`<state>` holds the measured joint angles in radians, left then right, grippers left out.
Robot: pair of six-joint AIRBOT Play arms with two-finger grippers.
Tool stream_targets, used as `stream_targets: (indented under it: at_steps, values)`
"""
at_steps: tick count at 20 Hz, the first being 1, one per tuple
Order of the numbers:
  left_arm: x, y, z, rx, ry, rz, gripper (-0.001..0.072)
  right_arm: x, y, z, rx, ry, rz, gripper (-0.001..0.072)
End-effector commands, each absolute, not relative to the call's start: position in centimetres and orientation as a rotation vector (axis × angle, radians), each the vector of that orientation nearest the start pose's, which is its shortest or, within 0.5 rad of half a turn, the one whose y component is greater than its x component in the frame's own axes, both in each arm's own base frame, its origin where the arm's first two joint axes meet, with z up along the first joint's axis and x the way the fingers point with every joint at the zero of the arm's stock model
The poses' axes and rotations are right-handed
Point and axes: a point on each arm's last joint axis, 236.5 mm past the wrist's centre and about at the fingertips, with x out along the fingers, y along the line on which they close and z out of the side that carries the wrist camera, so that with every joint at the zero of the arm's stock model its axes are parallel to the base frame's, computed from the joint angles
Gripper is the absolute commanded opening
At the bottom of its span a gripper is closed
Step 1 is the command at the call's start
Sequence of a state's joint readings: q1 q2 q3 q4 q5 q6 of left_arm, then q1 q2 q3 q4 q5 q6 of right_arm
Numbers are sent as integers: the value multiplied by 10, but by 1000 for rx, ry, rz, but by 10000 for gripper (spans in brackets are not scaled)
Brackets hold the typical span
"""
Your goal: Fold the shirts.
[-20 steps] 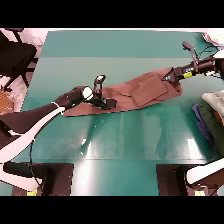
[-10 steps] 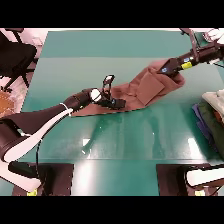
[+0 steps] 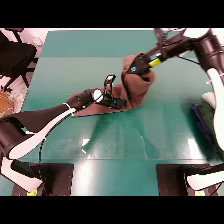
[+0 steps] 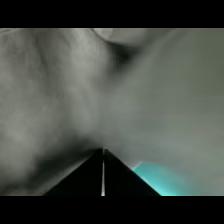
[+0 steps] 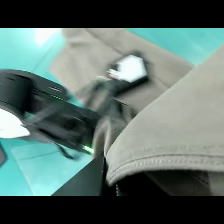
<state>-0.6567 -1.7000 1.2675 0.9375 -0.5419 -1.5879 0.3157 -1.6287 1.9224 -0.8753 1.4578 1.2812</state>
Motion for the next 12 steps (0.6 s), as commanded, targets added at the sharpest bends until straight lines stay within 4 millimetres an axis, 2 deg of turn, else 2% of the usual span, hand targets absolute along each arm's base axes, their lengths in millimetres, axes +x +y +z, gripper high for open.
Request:
stream_targets:
  at_steps: [1,3,5,9,12]
  values:
    - [382,-386,-64,-340,1139,-607,20,387,340,156,41,1083,1049,15]
    - [377,-385,-66,-326,1162,-613,21,387,353,145,34,1105,1066,15]
    - [373,-377,-70,-294,1193,-624,20,388,356,133,36,1132,1065,15]
    - [377,-339,-77,-259,1268,-581,20,400,346,129,54,1132,1037,15]
    - [395,-315,-45,-212,1183,-566,21,410,334,129,71,1128,1010,15]
